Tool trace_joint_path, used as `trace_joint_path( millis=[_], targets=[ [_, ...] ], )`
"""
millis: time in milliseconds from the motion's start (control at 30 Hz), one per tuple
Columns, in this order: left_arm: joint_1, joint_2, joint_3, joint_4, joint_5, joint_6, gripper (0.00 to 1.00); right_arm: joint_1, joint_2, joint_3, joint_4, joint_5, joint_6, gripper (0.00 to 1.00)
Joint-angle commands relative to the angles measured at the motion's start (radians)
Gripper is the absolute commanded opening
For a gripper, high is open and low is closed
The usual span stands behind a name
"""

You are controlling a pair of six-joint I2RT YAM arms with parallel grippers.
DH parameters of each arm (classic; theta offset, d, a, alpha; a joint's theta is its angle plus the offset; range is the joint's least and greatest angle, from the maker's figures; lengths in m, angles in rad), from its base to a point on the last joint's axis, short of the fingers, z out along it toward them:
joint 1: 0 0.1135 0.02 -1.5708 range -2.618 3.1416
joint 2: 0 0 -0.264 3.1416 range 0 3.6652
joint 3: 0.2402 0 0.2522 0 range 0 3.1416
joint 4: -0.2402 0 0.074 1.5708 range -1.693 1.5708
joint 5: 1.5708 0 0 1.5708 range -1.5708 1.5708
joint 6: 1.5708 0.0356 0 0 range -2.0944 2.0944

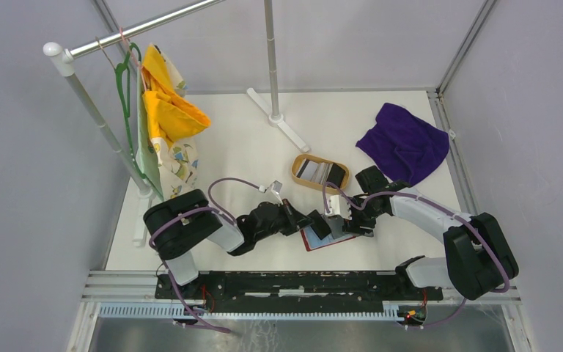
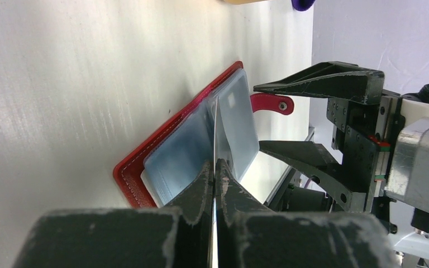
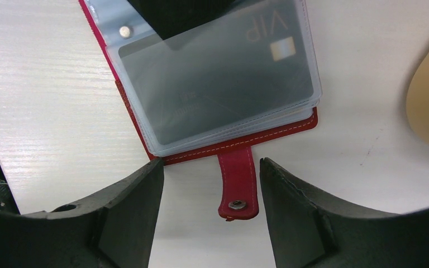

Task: Put the credit cards into the card holder
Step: Insert the credit card into the card holder.

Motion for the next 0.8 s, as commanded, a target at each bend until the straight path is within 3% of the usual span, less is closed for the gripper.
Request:
trace_joint_path(
  millis=[0, 767],
  targets=[
    [-0.017, 0.047, 0.025, 0.052, 0.013, 0.023, 0.02, -0.001, 0.018, -0.004, -0.026, 0.016, -0.014, 0.69],
    [-0.032, 0.091, 0.049, 0.001, 0.062, -0.089, 0.02, -0.001, 0.017, -0.004, -0.028, 0.013, -0.019, 0.69]
  ],
)
